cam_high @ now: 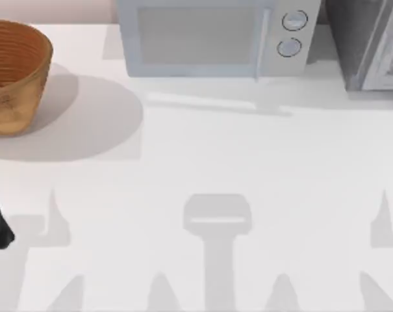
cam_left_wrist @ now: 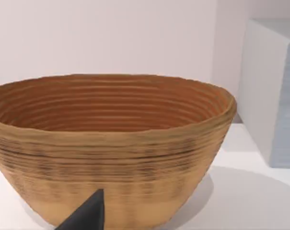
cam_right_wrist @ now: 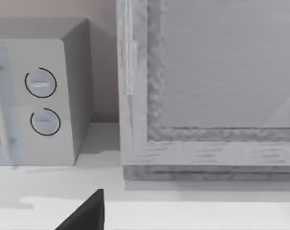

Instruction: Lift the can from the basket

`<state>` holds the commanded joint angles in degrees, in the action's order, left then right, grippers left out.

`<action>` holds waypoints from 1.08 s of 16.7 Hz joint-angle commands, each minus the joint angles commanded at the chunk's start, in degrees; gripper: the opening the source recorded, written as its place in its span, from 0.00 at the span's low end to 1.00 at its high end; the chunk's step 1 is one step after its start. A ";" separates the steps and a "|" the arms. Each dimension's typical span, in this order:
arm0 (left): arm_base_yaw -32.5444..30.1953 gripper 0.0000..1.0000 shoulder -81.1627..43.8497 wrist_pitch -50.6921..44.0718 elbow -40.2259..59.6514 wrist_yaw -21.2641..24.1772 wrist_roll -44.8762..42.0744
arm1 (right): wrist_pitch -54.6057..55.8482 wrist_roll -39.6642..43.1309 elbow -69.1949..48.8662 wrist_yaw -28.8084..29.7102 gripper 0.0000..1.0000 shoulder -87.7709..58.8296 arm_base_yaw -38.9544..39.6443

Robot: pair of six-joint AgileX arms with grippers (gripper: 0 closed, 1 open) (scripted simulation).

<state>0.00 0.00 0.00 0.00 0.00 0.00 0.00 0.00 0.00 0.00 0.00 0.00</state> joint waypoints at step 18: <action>5.58 1.00 -56.74 -33.10 52.92 1.45 -5.23 | 0.00 0.00 0.00 0.00 1.00 0.00 0.00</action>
<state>5.58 -56.74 -33.10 52.92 1.45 -5.23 0.00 0.00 0.00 0.00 0.00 0.00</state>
